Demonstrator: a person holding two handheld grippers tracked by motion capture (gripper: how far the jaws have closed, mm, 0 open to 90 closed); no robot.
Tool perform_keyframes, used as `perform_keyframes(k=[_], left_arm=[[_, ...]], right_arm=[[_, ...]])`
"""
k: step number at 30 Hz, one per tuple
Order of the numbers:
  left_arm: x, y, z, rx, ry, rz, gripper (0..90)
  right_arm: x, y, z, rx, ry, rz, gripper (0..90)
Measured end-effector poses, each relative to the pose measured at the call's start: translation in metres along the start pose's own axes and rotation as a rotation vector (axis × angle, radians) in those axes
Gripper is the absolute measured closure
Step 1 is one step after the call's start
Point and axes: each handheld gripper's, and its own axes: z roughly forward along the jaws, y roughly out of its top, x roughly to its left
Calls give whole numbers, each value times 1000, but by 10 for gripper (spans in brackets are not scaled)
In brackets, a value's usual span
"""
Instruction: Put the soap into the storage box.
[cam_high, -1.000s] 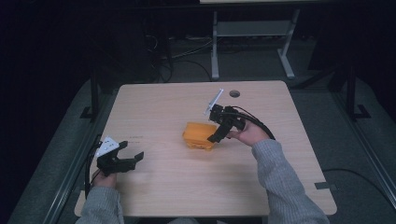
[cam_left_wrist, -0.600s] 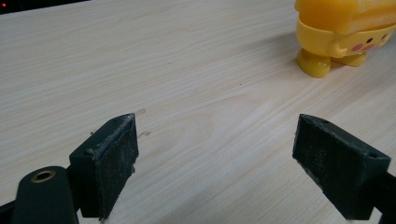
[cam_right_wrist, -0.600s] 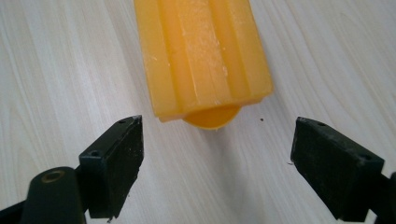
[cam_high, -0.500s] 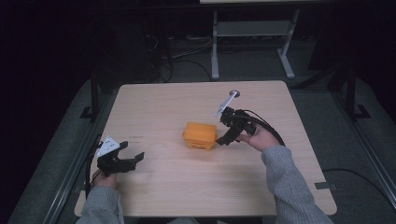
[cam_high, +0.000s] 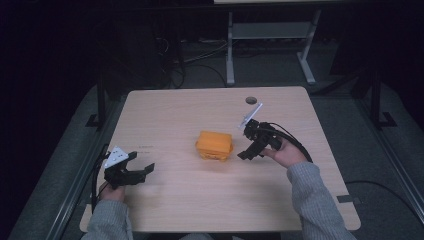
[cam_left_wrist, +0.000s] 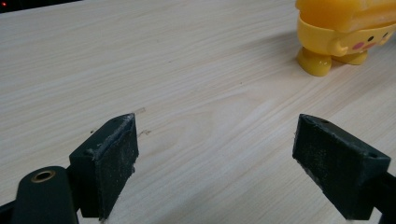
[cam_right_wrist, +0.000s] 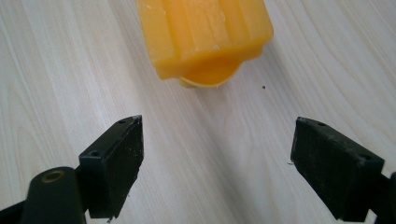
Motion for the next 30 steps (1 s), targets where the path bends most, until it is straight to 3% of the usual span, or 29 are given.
perform_keyframes(k=[17, 24, 30], left_arm=[[0, 0, 0, 2, 2, 0, 138], [-1, 0, 0, -1, 1, -2, 138], [-1, 0, 0, 2, 1, 3, 138]], right_arm=[[1, -20, 0, 4, 0, 38, 161], [7, -21, -5, 1, -12, 22, 157], [9, -30, -5, -3, -8, 36, 157]])
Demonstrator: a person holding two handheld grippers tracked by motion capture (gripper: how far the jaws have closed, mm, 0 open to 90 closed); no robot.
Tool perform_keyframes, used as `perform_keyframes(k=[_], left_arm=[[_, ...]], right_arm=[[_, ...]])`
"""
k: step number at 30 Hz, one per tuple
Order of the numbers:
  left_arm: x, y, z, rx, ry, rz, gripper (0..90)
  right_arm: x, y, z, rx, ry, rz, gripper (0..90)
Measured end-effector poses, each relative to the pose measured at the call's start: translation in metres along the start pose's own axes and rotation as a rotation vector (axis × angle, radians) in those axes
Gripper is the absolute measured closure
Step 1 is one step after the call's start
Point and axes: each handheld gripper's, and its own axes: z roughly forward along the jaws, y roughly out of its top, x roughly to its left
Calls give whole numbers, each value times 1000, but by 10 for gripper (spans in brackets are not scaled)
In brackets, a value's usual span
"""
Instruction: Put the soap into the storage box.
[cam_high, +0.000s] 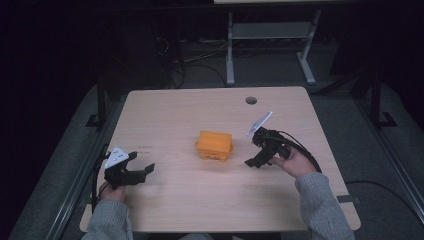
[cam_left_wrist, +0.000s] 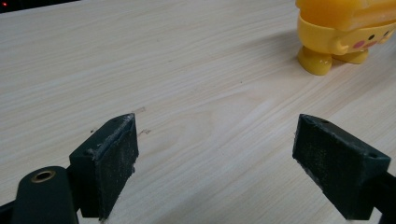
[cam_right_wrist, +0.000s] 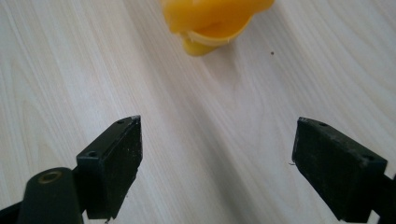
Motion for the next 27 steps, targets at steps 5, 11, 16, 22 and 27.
perform_keyframes(k=[5, 11, 16, 22, 27], left_arm=[[0, 0, 1, 2, 0, 2, 138], [-1, 0, 1, 8, -1, 2, 138], [-1, -1, 1, 10, 1, 4, 138], [-1, -1, 2, 6, 2, 5, 138], [-1, -1, 2, 8, 1, 2, 138]], right_arm=[[0, -11, 2, -2, 5, 22, 157], [2, -22, 0, -8, 2, 36, 156], [4, -31, -3, -19, -15, 59, 152], [6, -45, -2, -20, -12, 80, 152], [7, -57, -2, -20, -9, 102, 152]])
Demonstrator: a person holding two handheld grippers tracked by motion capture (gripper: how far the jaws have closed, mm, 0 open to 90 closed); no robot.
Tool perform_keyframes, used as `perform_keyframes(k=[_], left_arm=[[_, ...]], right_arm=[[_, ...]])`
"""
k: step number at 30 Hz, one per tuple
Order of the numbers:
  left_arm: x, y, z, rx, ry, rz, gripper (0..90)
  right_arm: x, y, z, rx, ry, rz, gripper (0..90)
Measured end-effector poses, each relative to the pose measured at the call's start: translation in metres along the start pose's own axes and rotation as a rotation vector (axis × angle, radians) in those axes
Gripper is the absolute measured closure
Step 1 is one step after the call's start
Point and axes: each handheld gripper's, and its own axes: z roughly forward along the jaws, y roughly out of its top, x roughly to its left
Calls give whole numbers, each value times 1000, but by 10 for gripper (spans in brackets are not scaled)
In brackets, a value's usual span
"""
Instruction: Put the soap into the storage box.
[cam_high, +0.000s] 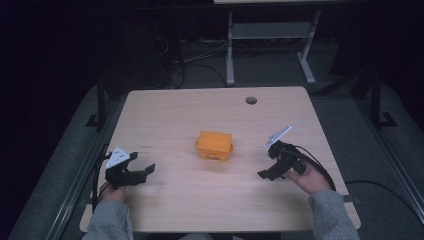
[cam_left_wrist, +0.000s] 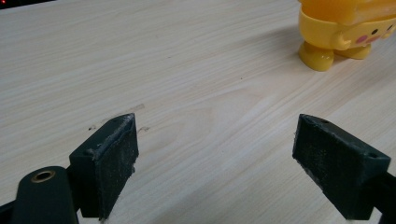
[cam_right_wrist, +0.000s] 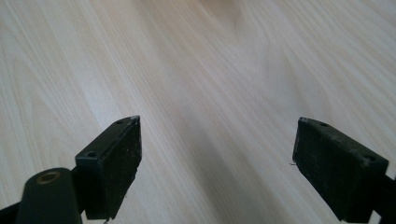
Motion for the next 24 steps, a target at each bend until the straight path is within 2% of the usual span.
perform_keyframes(k=[5, 17, 24], left_arm=[[0, 0, 0, 7, -1, 10, 138], [-1, -1, 2, 4, -5, 1, 138], [-2, -1, 2, 5, -5, 2, 138]], right_arm=[[2, -12, -2, -7, -1, 23, 152], [5, -47, -7, -29, -12, 75, 150], [12, -64, -10, -59, -35, 109, 144]])
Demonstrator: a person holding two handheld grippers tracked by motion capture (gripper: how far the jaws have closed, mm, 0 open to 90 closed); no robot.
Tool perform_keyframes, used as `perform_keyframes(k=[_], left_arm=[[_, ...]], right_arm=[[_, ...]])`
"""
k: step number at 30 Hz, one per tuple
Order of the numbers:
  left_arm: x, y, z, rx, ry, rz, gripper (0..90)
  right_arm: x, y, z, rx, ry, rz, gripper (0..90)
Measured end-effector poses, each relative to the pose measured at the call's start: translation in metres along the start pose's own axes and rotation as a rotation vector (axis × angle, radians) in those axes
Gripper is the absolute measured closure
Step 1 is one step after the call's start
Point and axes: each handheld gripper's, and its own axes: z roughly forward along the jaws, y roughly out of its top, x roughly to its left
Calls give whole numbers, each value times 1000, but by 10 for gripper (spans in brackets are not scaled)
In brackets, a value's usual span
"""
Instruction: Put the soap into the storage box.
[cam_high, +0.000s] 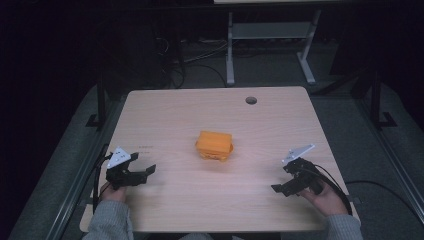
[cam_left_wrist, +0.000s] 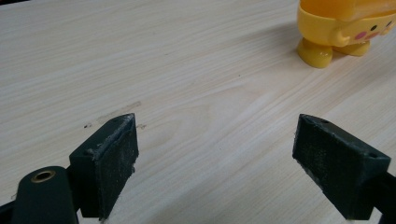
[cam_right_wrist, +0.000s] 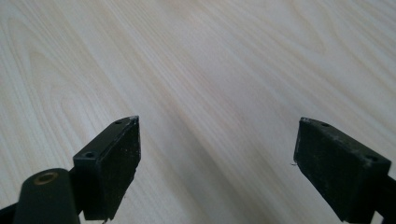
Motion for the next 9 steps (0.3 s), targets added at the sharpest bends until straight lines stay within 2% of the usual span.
perform_keyframes(k=[2, 5, 6, 9], left_arm=[[0, 0, 0, 2, 1, 3, 138], [-1, 0, 0, -5, 0, 1, 138], [-2, 1, 0, -4, 0, 1, 138], [-2, 1, 2, 3, 4, 3, 138]], right_arm=[[3, -7, -1, -23, -1, 22, 143], [10, -23, -4, -108, -6, 56, 143], [12, -28, -4, -121, -7, 66, 144], [22, -36, -5, -117, -52, 49, 138]])
